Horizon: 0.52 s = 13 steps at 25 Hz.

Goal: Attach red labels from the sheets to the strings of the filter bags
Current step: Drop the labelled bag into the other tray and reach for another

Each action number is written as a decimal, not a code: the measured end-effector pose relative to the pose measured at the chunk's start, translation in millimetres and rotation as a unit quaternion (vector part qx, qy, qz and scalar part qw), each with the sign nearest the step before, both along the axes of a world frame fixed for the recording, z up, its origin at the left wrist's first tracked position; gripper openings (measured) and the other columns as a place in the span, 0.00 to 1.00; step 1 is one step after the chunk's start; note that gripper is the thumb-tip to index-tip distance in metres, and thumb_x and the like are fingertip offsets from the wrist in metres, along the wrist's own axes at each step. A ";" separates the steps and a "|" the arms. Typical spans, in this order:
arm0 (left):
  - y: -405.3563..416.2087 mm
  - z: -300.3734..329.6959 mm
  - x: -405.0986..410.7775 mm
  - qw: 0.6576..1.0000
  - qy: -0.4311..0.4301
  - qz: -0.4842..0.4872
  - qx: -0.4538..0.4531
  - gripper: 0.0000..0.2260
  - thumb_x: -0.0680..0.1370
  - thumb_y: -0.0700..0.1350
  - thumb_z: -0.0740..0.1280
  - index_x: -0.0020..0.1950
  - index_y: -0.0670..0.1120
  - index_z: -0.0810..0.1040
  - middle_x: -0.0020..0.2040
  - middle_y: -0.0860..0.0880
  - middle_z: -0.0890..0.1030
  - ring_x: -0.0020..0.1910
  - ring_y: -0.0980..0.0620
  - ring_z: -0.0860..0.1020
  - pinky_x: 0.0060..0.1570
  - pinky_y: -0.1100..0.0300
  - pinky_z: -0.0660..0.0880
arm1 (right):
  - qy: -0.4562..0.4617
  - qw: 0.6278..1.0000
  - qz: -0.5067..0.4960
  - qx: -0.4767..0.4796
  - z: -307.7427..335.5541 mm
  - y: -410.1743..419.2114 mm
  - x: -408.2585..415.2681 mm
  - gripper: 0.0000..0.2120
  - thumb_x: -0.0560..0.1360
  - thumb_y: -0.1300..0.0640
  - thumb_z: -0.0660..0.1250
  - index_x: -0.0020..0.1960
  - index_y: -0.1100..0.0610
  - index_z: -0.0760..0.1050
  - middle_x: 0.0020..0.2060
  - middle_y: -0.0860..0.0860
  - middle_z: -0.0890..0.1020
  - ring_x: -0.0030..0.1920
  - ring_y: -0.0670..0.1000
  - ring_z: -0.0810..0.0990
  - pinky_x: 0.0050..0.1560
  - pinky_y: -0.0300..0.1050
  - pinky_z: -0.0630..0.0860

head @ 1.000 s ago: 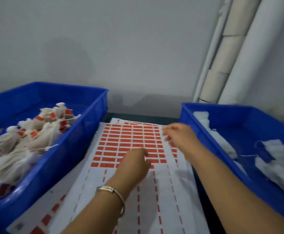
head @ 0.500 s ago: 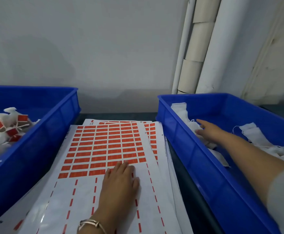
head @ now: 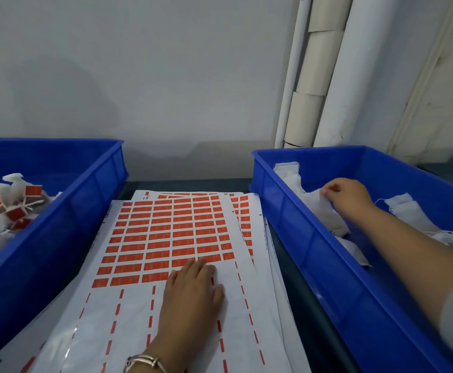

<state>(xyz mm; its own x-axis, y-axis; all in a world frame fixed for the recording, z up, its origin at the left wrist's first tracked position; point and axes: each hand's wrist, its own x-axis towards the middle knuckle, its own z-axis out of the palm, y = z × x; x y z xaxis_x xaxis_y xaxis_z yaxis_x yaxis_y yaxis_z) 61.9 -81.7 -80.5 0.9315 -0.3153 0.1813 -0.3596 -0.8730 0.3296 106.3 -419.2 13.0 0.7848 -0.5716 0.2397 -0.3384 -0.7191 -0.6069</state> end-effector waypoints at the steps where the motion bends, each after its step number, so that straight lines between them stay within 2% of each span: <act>1: -0.2 -0.6 0.2 1.000 0.000 -0.001 -0.003 0.20 0.79 0.60 0.53 0.70 0.58 0.63 0.72 0.61 0.63 0.71 0.58 0.60 0.72 0.58 0.51 | -0.027 1.000 -0.008 -0.005 7.3 1.7 -1.8 0.08 0.78 0.56 0.63 0.40 0.54 0.75 0.40 0.49 0.78 0.37 0.44 0.72 0.34 0.40 0.65; 4: -0.3 -2.6 1.8 1.000 0.003 -0.001 -0.001 0.21 0.79 0.60 0.53 0.71 0.58 0.63 0.72 0.60 0.63 0.71 0.58 0.60 0.72 0.57 0.51 | -0.131 0.991 -0.037 0.017 38.5 16.5 -4.9 0.06 0.79 0.55 0.62 0.47 0.56 0.75 0.41 0.49 0.77 0.37 0.44 0.72 0.40 0.41 0.68; 6: -0.4 -3.7 3.7 1.000 -0.001 0.000 -0.001 0.21 0.79 0.60 0.53 0.70 0.58 0.64 0.72 0.60 0.63 0.71 0.58 0.60 0.72 0.57 0.52 | -0.189 0.981 -0.036 0.006 62.3 36.1 -6.3 0.06 0.80 0.55 0.62 0.51 0.57 0.76 0.43 0.47 0.76 0.41 0.46 0.73 0.44 0.40 0.67; 10: -1.4 -6.9 1.6 1.000 0.004 -0.008 -0.022 0.20 0.78 0.59 0.55 0.70 0.56 0.65 0.72 0.58 0.65 0.71 0.56 0.62 0.72 0.55 0.54 | -0.243 0.969 0.034 0.031 93.2 102.7 -11.8 0.03 0.78 0.55 0.64 0.46 0.51 0.76 0.37 0.39 0.74 0.38 0.39 0.73 0.37 0.28 0.65; 11: -2.7 -6.4 0.0 0.998 0.013 -0.004 -0.059 0.21 0.78 0.59 0.57 0.69 0.55 0.66 0.71 0.57 0.66 0.70 0.54 0.65 0.71 0.54 0.57 | -0.241 0.968 0.059 0.048 93.4 121.2 -13.2 0.03 0.78 0.55 0.64 0.46 0.51 0.76 0.36 0.38 0.75 0.37 0.38 0.73 0.38 0.28 0.66; 13: -3.3 2.0 -1.3 0.977 0.062 0.029 -0.203 0.23 0.76 0.58 0.61 0.69 0.52 0.67 0.70 0.53 0.70 0.67 0.50 0.70 0.67 0.50 0.65 | -0.231 0.964 0.106 0.082 86.8 157.3 -15.5 0.05 0.78 0.55 0.65 0.49 0.54 0.79 0.38 0.41 0.77 0.40 0.40 0.75 0.40 0.29 0.69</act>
<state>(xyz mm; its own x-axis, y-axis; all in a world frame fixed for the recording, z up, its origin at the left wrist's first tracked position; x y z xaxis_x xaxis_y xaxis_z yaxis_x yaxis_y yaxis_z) 60.6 -85.0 -78.5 0.9681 -0.1872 0.1663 -0.2498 -0.6782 0.6911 90.8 -261.9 99.7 0.7195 -0.4691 0.5121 0.1398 -0.6244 -0.7685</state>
